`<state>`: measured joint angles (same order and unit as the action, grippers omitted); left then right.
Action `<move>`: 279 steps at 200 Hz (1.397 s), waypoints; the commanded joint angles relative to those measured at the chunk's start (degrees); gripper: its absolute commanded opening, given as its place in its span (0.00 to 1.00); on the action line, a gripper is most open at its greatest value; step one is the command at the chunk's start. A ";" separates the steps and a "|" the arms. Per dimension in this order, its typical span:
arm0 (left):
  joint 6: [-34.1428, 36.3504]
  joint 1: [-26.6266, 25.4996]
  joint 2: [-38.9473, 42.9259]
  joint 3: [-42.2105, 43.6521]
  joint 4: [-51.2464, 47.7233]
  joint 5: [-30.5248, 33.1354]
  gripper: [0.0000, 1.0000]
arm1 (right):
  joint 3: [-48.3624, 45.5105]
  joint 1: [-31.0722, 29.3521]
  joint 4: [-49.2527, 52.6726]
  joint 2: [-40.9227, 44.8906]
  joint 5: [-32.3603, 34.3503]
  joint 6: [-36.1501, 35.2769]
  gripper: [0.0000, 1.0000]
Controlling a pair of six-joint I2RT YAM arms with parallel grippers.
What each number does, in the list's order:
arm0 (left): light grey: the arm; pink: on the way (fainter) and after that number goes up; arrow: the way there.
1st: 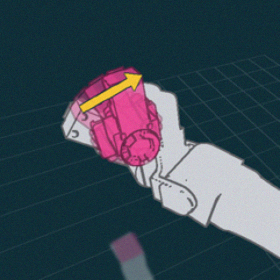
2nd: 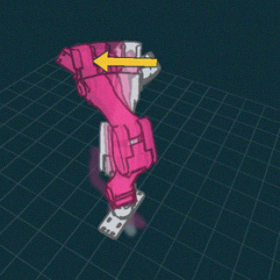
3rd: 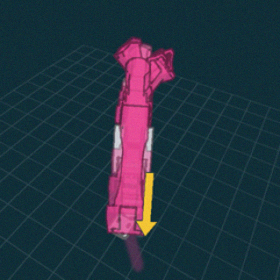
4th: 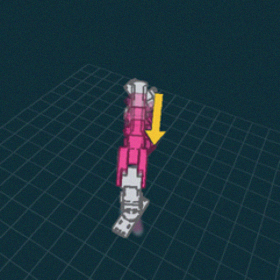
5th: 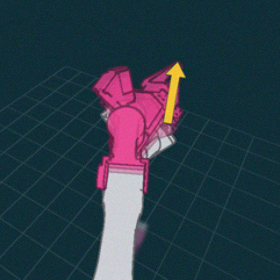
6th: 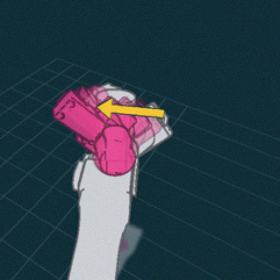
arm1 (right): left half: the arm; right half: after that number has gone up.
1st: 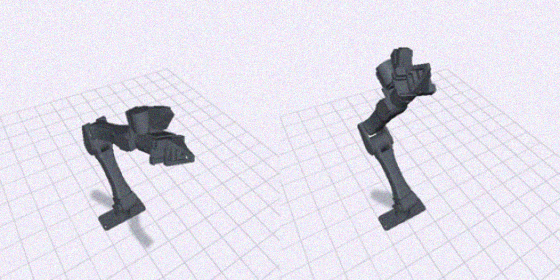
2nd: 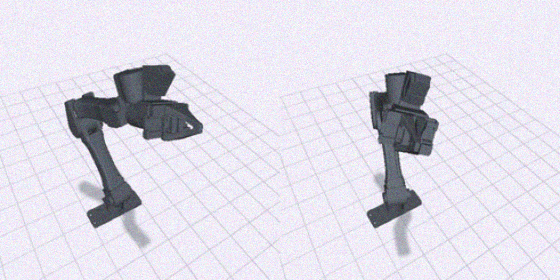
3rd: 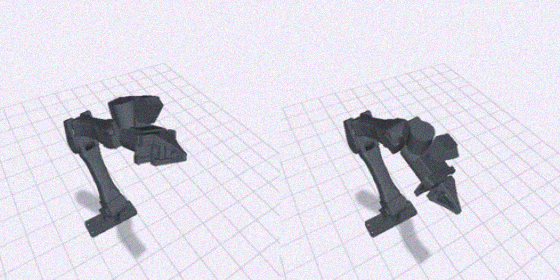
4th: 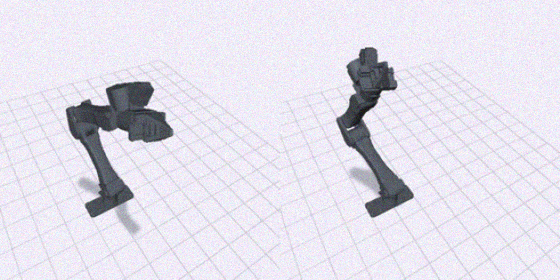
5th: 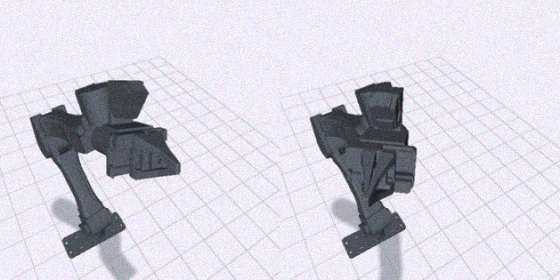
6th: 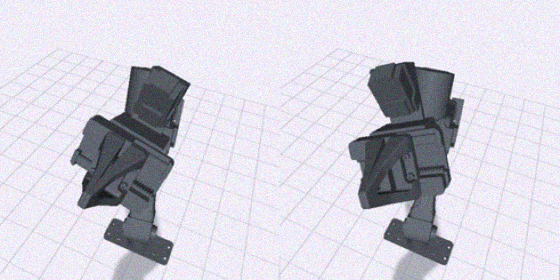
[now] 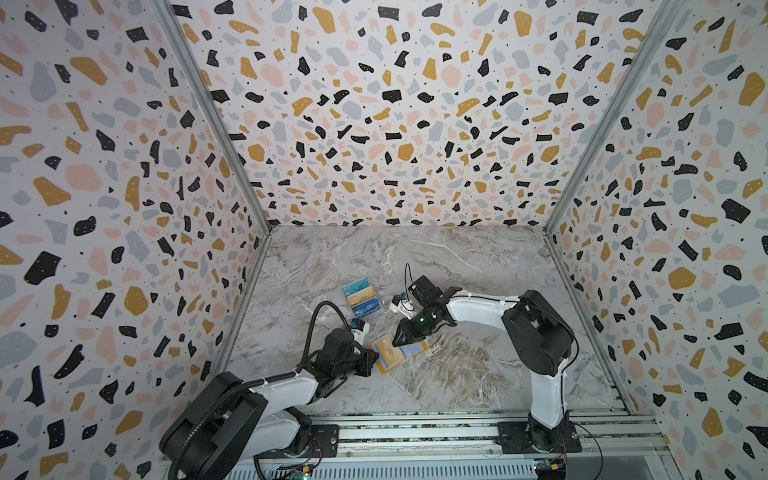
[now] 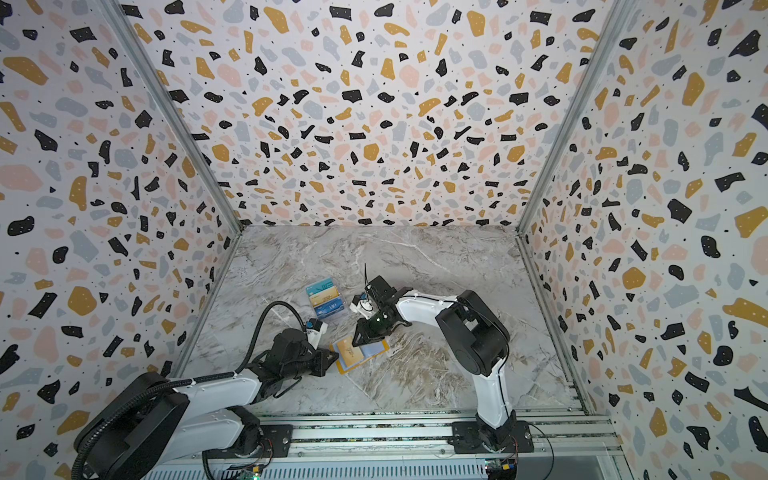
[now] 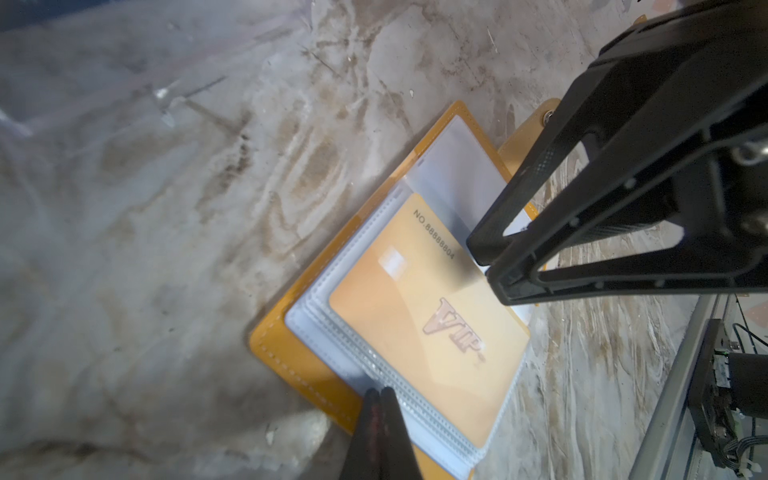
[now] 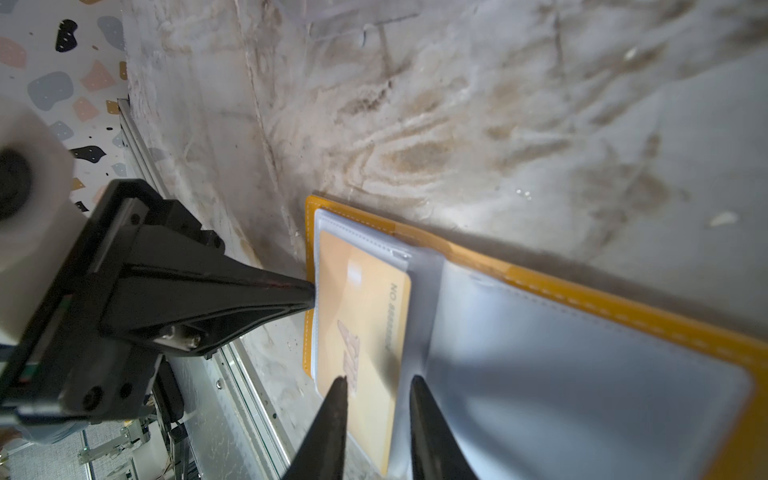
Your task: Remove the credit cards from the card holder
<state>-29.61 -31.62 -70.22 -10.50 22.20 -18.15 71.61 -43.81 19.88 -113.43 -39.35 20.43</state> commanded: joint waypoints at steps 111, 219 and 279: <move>0.51 -0.46 -2.09 0.22 -5.21 0.23 0.00 | -2.57 0.72 -4.07 0.61 -10.98 0.27 0.21; 0.51 -0.46 -2.12 0.22 -5.30 0.37 0.00 | -4.14 1.24 -9.86 0.25 -20.85 2.37 0.21; 0.43 -0.46 -1.94 0.30 -5.37 0.40 0.00 | -2.54 -1.34 -10.31 -2.32 -18.69 3.64 0.20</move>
<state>-29.61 -31.64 -70.89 -10.87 22.37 -18.13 67.07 -41.71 10.94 -114.69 -57.06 24.03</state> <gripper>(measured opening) 0.046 0.201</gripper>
